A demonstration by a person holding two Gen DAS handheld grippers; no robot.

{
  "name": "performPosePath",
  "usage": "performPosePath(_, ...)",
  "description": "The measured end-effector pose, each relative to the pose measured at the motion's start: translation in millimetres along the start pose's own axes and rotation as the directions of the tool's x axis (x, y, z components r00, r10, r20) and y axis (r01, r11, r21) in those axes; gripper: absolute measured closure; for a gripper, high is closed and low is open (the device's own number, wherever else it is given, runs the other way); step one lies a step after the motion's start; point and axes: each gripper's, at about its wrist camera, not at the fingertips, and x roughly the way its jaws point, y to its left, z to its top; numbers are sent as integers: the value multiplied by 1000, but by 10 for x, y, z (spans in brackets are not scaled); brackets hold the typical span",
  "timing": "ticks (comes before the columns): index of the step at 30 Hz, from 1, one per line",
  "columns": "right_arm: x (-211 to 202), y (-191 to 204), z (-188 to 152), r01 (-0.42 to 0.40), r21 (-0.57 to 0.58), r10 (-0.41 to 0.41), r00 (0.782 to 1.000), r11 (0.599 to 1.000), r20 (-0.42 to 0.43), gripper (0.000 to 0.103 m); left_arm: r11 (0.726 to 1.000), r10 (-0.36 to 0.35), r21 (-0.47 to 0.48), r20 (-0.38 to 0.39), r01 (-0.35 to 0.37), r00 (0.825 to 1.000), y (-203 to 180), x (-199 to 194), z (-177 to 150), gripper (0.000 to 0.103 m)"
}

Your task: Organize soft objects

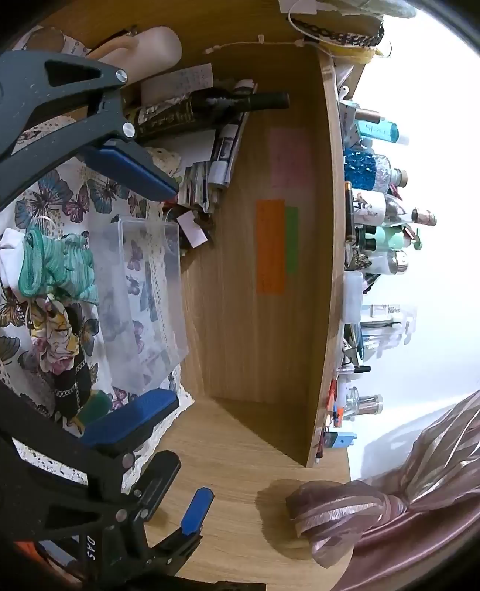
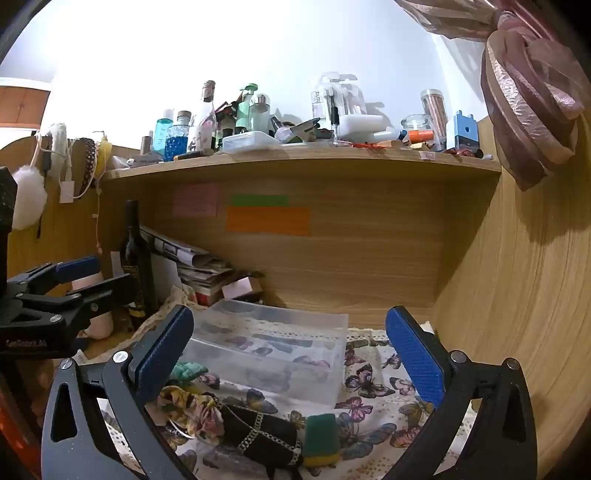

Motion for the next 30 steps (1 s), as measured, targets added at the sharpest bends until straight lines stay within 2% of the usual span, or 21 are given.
performPosePath(7,6,-7,12,1,-3,-1,1000,1000,-10,0,1000,1,-25,-14,-2,1000,52,-6,10,0)
performPosePath(30,-3,-21,-5,1,14,-1,1000,1000,-8,0,1000,2,-3,-6,-2,1000,-7,9,-27,0)
